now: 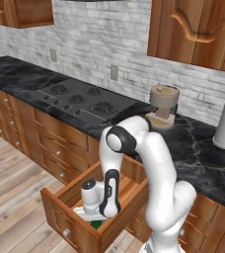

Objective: Restock the sink supplies by placing the sponge and soap dispenser on the counter and next to the sink. Make sure the soap dispenser is upright.

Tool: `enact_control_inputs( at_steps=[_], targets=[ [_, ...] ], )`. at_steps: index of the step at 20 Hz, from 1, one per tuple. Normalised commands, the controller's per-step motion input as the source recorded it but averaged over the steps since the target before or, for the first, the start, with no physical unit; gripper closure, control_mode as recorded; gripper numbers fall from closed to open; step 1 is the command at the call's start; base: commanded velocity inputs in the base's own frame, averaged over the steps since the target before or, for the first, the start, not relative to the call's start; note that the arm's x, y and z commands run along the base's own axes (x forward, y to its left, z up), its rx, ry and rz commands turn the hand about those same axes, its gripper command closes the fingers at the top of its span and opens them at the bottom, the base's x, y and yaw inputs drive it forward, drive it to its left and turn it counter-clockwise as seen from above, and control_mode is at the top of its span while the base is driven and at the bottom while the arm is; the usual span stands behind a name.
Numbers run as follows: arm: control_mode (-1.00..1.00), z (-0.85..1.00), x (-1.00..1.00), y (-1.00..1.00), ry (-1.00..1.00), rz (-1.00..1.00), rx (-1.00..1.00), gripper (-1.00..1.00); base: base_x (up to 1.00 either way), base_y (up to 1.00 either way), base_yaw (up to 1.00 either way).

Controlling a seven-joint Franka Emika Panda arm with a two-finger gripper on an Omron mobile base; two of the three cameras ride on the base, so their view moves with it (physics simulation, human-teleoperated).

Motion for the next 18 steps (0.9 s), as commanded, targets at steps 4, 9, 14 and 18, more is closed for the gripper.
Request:
enact_control_inputs(
  at_steps=[4,9,14,18],
  targets=[
    [-1.00,-0.75,0.00,0.00,-0.13,0.06,0.00,1.00,0.00,0.00,0.00],
    [-1.00,-0.42,0.02,0.00,-0.09,0.06,0.00,1.00,0.00,0.00,0.00],
    [-1.00,0.35,0.10,0.03,-0.01,0.00,0.00,1.00,0.00,0.00,0.00],
    [-1.00,0.78,0.06,0.00,0.00,0.00,0.00,1.00,0.00,0.00,0.00]
  ],
)
